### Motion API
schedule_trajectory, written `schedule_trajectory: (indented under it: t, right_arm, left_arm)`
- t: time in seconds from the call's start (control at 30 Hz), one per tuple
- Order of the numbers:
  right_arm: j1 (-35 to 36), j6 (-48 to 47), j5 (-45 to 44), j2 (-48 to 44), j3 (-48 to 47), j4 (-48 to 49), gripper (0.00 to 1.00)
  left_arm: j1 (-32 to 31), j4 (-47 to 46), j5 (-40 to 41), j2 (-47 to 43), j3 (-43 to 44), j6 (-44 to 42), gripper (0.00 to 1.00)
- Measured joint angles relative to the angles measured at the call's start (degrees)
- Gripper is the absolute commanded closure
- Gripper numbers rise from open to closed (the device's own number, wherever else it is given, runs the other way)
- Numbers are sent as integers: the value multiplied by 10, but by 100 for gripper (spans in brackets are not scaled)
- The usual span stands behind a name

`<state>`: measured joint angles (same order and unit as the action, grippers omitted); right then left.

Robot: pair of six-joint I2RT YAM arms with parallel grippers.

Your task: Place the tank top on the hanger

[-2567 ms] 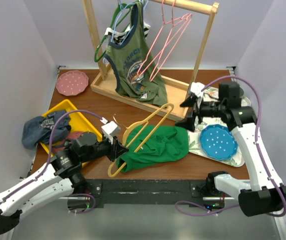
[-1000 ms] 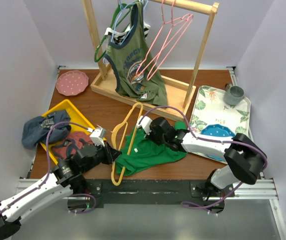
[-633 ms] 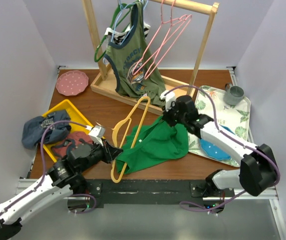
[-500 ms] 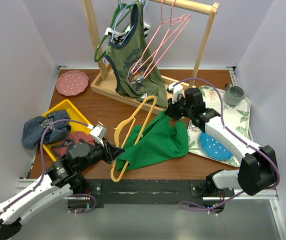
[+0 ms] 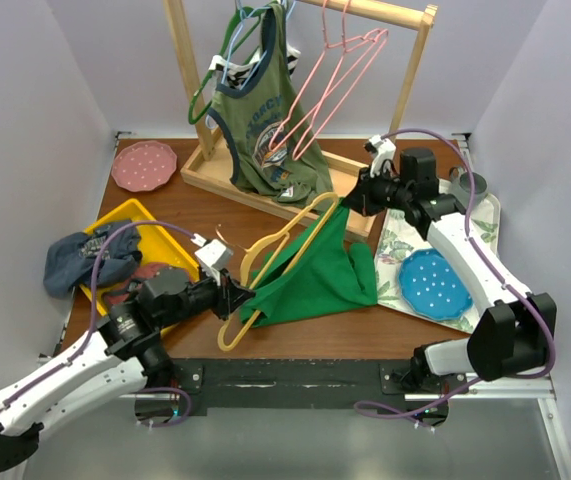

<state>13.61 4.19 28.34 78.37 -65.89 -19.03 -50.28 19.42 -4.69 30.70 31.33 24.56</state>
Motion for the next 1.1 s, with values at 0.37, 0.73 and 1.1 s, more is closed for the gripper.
schedule_trajectory:
  t: [0.37, 0.73, 1.1]
  right_arm:
    - [-21, 7, 15, 0, -27, -25, 100]
    - [-53, -31, 10, -10, -63, -73, 100]
    - [-61, -89, 9, -12, -93, -119, 100]
  left_arm:
    - [0, 16, 9, 81, 48, -34, 100]
    - [0, 42, 28, 181, 133, -89, 100]
    - [0, 95, 35, 238, 198, -136, 100]
